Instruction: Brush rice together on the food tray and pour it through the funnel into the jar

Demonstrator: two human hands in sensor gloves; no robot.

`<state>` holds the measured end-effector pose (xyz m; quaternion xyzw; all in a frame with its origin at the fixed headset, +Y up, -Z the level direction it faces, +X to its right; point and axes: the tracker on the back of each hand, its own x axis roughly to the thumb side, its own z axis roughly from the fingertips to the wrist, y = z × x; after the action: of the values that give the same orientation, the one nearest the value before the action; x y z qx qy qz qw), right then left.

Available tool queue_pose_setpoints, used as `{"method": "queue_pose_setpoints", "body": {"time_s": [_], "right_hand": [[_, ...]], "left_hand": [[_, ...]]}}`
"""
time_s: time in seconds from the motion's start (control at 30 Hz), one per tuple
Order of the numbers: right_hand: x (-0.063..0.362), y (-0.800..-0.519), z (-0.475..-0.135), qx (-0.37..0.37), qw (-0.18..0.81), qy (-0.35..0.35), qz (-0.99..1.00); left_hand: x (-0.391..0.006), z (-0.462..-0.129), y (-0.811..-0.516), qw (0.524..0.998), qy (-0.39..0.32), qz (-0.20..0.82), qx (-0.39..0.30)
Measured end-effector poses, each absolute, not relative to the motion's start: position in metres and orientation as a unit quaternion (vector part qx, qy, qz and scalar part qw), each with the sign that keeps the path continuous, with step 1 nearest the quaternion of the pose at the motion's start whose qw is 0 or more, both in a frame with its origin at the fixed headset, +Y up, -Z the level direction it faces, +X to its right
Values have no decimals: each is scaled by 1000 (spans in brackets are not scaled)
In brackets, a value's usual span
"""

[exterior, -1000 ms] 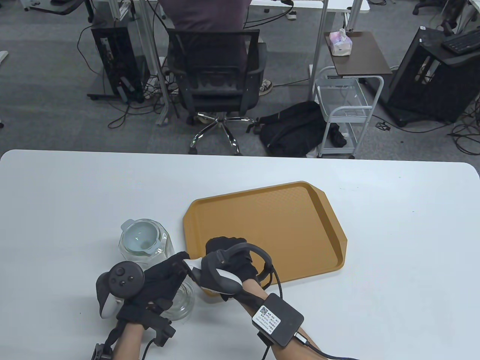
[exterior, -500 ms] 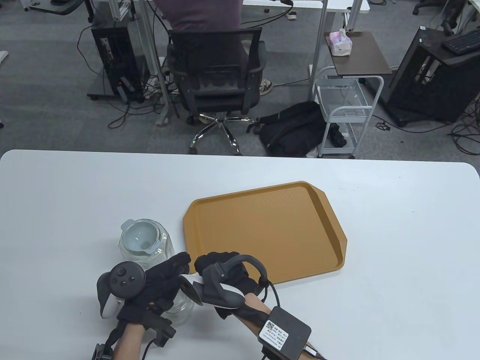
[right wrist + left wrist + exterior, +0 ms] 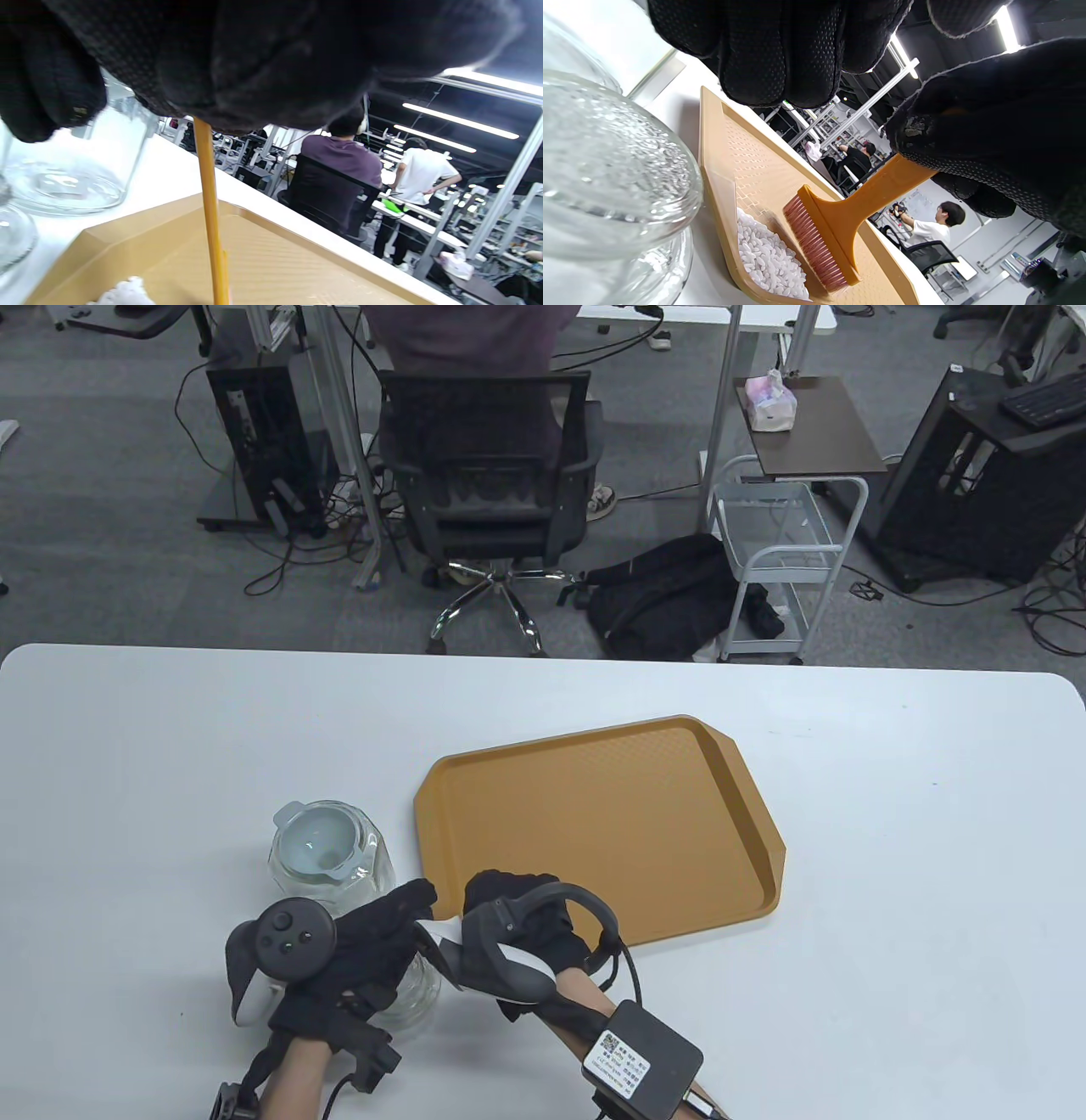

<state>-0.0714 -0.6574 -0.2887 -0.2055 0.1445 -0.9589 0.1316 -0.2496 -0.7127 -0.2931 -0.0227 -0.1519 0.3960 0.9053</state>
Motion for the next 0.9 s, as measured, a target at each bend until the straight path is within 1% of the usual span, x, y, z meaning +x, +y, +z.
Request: {"method": "queue_pose_setpoints", "body": {"time_s": [0.13, 0.3, 0.47, 0.57, 0.63, 0.7, 0.73, 0.87, 0.9], "right_hand": [[-74, -657, -286, -213, 109, 143, -960], [-67, -650, -285, -211, 68, 137, -965], [-43, -635, -278, -190, 32, 167, -967], [-16, -624, -273, -170, -4, 197, -966], [10, -619, -270, -145, -34, 220, -964], [46, -617, -267, -112, -71, 244, -961], [58, -618, -267, -103, -77, 242, -962], [123, -627, -265, -19, -89, 252, -963], [145, -633, -265, 11, -96, 260, -961]], "left_hand": [[-249, -293, -713, 906, -151, 396, -23], [-247, -293, -713, 908, -151, 391, -27], [-246, -294, -715, 910, -148, 385, -32], [-246, -295, -717, 912, -146, 381, -36], [-245, -295, -718, 914, -145, 377, -38], [-244, -295, -719, 916, -145, 372, -41], [-243, -295, -719, 917, -146, 370, -42], [-241, -295, -718, 916, -149, 370, -43], [-240, -295, -718, 915, -151, 373, -45]]}}
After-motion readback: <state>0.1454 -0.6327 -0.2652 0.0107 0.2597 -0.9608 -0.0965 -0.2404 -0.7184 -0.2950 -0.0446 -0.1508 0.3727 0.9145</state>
